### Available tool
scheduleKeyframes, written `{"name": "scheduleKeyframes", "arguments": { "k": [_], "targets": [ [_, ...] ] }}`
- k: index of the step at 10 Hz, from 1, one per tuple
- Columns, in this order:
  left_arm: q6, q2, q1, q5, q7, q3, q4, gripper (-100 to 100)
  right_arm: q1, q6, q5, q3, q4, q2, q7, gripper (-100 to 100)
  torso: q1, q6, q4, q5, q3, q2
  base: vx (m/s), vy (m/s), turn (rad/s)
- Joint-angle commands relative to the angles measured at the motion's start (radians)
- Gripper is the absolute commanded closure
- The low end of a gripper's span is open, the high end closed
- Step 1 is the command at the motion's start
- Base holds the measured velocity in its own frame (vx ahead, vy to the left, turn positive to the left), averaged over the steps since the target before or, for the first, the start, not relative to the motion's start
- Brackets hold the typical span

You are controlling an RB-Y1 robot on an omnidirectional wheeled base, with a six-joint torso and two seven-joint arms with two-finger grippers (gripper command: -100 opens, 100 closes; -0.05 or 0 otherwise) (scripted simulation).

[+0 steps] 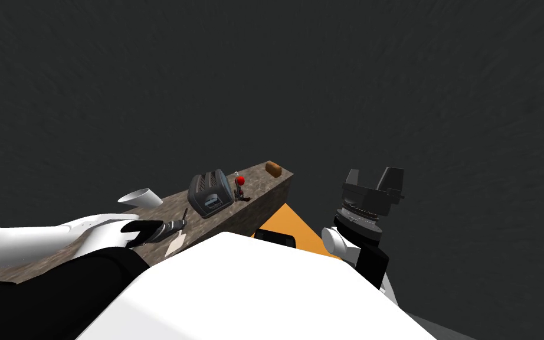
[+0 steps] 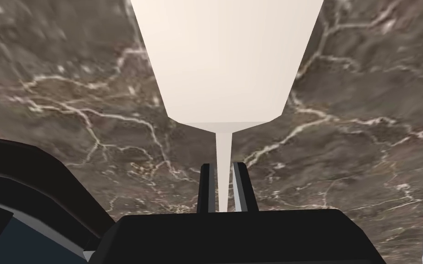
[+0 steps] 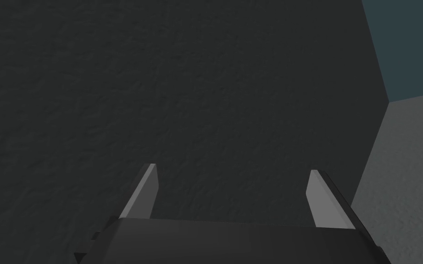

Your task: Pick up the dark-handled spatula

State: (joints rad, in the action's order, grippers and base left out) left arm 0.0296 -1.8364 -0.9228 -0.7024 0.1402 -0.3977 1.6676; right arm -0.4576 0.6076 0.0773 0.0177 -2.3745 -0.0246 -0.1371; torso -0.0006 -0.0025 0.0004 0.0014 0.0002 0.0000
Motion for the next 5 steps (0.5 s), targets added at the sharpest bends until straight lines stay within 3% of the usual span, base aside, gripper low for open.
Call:
{"name": "scheduleKeyframes", "arguments": {
  "k": [1, 2, 5],
  "targets": [
    [0.000, -0.004, -0.032, 0.004, 0.005, 0.033, 0.005, 100, 0.000, 0.000, 0.000, 0.000, 0.000, 0.000, 0.000, 0, 0.000, 0.000, 0.000, 0.000, 0.000, 0.000, -0.014, -0.002, -0.002],
    [-0.003, -0.032, -0.035, -0.009, 0.013, 0.037, 0.015, 100, 0.000, 0.000, 0.000, 0.000, 0.000, 0.000, 0.000, 0, 0.000, 0.000, 0.000, 0.000, 0.000, -0.001, -0.018, -0.004, 0.047],
    [-0.005, -0.061, -0.055, -0.022, 0.020, 0.057, 0.025, 100, 0.000, 0.000, 0.000, 0.000, 0.000, 0.000, 0.000, 0, 0.000, 0.000, 0.000, 0.000, 0.000, 0.000, -0.021, -0.006, 0.031]
  ]
}}
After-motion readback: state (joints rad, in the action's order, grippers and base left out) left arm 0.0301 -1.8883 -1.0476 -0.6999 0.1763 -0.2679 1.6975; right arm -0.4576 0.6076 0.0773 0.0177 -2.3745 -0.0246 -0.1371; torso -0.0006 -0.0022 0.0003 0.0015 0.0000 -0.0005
